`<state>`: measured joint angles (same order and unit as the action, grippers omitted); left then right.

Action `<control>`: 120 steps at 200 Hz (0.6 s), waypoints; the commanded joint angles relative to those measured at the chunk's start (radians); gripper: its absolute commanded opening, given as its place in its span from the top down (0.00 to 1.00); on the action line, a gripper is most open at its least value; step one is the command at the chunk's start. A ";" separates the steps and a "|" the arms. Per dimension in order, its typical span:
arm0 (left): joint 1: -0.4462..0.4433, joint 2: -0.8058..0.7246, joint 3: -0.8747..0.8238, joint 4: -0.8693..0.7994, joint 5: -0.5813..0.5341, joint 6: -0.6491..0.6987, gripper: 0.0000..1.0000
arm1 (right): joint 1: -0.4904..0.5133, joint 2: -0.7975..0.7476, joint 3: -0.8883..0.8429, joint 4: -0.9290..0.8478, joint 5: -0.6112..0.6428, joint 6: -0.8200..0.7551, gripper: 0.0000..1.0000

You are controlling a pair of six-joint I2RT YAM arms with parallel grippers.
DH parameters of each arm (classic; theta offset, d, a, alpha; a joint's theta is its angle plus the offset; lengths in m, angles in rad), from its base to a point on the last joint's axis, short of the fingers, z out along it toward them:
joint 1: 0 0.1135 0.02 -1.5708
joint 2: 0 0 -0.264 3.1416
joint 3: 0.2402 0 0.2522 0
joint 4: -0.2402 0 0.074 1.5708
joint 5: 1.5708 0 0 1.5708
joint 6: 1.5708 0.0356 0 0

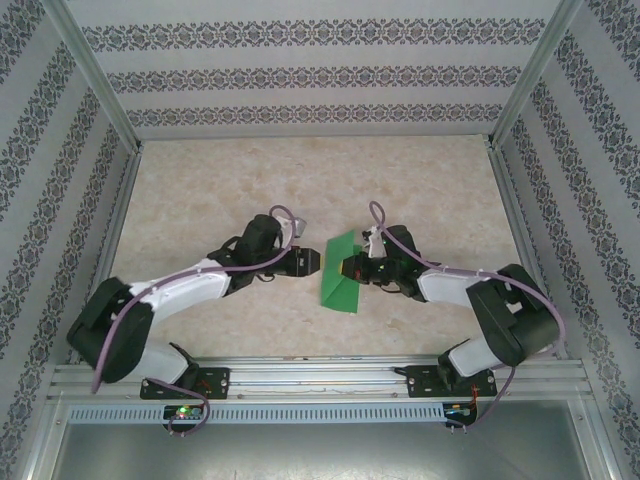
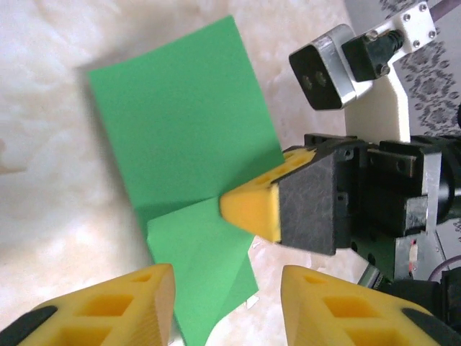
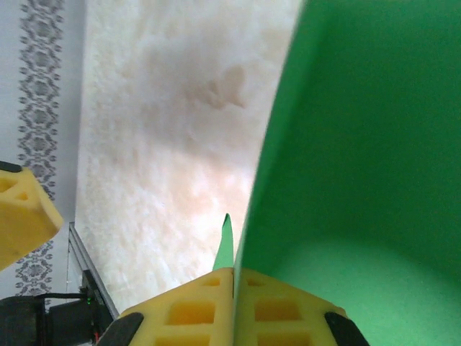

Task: Fold a paper plane with a square sheet of paper (fold left side to right side)
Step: Turn over the paper at the center of the table.

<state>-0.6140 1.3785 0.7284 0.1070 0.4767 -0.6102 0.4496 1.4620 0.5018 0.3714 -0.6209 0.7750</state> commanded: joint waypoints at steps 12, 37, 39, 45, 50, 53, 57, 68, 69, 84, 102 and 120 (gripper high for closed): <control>0.037 -0.177 -0.085 0.088 -0.063 -0.020 0.41 | -0.060 -0.137 0.023 0.052 -0.056 -0.091 1.00; 0.081 -0.315 -0.173 0.252 -0.020 -0.115 0.17 | -0.120 -0.245 0.029 0.125 -0.128 -0.083 1.00; 0.085 -0.323 -0.181 0.272 -0.013 -0.126 0.16 | -0.124 -0.255 0.031 0.130 -0.133 -0.082 1.00; 0.098 -0.339 -0.201 0.337 0.010 -0.169 0.12 | -0.133 -0.281 0.039 0.142 -0.145 -0.079 1.00; 0.105 -0.351 -0.217 0.391 0.030 -0.200 0.10 | -0.140 -0.301 0.045 0.151 -0.154 -0.076 1.00; 0.111 -0.355 -0.223 0.422 0.043 -0.211 0.09 | -0.144 -0.313 0.049 0.156 -0.159 -0.074 1.00; 0.116 -0.357 -0.229 0.462 0.060 -0.235 0.08 | -0.147 -0.328 0.055 0.165 -0.164 -0.071 1.00; 0.120 -0.346 -0.231 0.551 0.116 -0.291 0.08 | -0.153 -0.365 0.071 0.190 -0.174 -0.057 1.00; 0.121 -0.343 -0.229 0.558 0.119 -0.295 0.08 | -0.153 -0.368 0.072 0.193 -0.175 -0.055 1.00; 0.119 -0.295 -0.202 0.662 0.202 -0.367 0.09 | -0.155 -0.398 0.096 0.234 -0.191 -0.024 1.00; 0.114 -0.223 -0.174 0.801 0.269 -0.447 0.11 | -0.145 -0.406 0.126 0.266 -0.216 0.015 1.00; 0.093 -0.163 -0.132 0.850 0.301 -0.464 0.12 | -0.122 -0.403 0.148 0.270 -0.224 0.029 1.00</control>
<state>-0.5034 1.1549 0.5354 0.7216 0.6655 -0.9649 0.3038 1.0626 0.6106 0.5716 -0.7929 0.7689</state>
